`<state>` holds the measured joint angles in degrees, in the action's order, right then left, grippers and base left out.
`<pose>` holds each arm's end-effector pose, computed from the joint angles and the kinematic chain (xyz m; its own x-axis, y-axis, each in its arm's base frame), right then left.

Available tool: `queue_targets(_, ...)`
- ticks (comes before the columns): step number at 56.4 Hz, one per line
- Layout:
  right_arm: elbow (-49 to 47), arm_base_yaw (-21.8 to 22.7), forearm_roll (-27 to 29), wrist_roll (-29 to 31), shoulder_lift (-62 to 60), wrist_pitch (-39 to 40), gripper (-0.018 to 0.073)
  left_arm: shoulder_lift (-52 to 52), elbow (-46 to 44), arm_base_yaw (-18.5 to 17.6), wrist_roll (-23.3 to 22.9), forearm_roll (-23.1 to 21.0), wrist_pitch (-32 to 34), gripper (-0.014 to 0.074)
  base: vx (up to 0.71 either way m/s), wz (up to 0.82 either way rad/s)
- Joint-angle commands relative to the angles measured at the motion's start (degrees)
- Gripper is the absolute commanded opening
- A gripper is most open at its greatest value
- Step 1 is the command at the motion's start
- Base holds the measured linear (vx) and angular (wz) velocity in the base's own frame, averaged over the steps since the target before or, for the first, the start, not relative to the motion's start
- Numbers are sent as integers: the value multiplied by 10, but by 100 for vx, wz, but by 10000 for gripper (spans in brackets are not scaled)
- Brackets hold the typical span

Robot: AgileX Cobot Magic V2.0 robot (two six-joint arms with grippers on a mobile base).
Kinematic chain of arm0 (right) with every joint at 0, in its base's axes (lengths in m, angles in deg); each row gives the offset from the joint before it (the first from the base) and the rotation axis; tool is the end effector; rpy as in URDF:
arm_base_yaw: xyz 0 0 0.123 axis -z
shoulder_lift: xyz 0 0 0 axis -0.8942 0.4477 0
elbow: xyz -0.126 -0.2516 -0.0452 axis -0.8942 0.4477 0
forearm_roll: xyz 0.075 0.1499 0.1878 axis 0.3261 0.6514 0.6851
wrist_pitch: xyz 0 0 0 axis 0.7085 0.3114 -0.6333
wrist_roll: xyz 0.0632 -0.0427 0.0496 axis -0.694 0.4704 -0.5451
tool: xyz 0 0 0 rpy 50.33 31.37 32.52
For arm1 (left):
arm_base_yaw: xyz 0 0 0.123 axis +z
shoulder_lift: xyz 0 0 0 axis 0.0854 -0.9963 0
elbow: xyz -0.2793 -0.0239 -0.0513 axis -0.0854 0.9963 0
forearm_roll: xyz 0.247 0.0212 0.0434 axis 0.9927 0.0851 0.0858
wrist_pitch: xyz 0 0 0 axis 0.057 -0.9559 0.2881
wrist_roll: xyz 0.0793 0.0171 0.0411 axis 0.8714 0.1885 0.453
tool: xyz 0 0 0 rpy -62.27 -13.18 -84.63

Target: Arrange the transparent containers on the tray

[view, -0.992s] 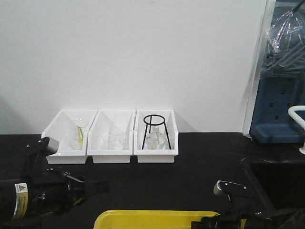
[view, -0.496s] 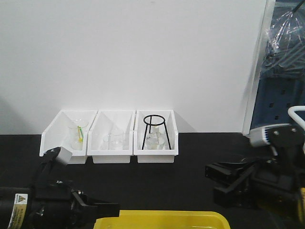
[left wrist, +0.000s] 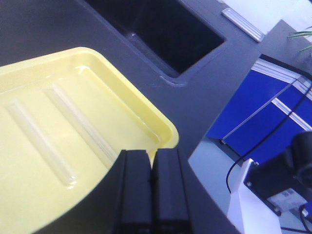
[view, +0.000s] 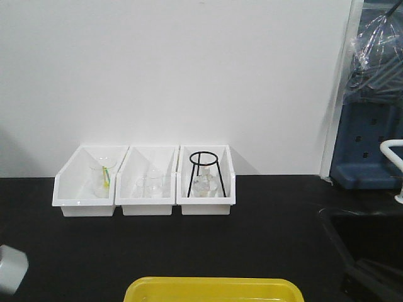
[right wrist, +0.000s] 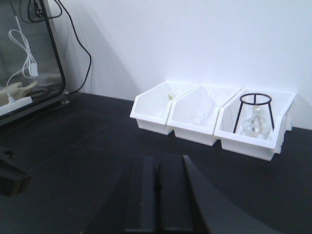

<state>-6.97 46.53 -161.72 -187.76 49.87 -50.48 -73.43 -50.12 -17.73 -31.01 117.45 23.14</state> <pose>0.1038 0.0671 0.3262 -0.1391 0.0625 -0.9883 -0.6152 0.7766 0.1357 0.1531 -0.1009 0.2874 -0.6223 -0.0057 -0.7828 0.6465 0.5600 -0.5181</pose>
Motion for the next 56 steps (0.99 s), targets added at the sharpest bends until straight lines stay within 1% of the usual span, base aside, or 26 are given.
queue_targets(1, -9, 2, -14, 5, -15, -30, -13, 40, 3, -3, 2, 44, -9, 0, 0, 0)
queue_targets(14, -8, 2, -14, 5, -18, -32, -13, 79, 8, -3, 2, 43, -10, 0, 0, 0)
queue_targets(48, -8, 2, -14, 5, -18, -32, -13, 81, 8, -3, 1, 42, -10, 0, 0, 0)
queue_targets(52, -8, 2, -14, 5, -18, -32, -13, 81, 8, -3, -3, 28, -13, 0, 0, 0)
queue_targets(56, -8, 2, -14, 5, -18, -32, -13, 81, 8, -3, -3, -11, -35, 0, 0, 0)
